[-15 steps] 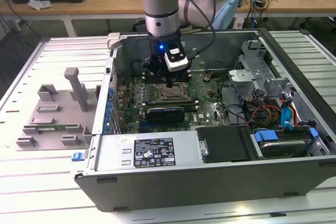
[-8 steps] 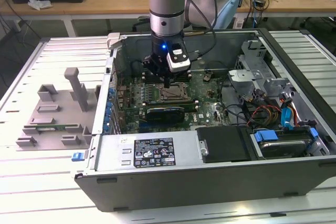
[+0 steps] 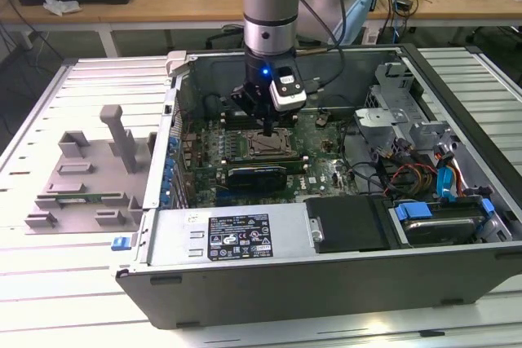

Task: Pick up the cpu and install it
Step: 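Install the first cpu locking lever, then install the second cpu locking lever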

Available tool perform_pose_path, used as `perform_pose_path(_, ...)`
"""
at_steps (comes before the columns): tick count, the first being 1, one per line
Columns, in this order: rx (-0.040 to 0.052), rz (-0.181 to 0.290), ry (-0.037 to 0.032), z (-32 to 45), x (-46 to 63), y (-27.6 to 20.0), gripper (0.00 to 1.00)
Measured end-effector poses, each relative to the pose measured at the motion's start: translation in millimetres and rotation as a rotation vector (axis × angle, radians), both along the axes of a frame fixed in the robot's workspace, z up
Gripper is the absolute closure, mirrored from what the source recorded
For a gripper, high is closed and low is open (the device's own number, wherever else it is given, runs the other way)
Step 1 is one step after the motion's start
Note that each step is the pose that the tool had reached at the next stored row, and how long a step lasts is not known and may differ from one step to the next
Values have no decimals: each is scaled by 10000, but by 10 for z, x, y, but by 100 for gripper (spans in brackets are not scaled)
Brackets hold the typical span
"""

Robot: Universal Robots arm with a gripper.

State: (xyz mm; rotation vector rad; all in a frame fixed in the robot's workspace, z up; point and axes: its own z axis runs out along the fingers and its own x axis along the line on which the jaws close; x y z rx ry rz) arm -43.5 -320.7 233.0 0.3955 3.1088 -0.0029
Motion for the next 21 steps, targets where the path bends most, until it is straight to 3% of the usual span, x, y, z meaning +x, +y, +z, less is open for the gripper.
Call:
perform_pose_path(2,0,1,1,85,0,0,89)
perform_pose_path(3,1,1,0,92,0,0,89)
perform_pose_path(17,1,1,0,95,0,0,89)
perform_pose_path(19,0,2,1,95,-1,-20,89)
perform_pose_path(20,-1,1,1,95,-1,-61,89)
perform_pose_path(21,0,1,1,95,-1,-72,89)
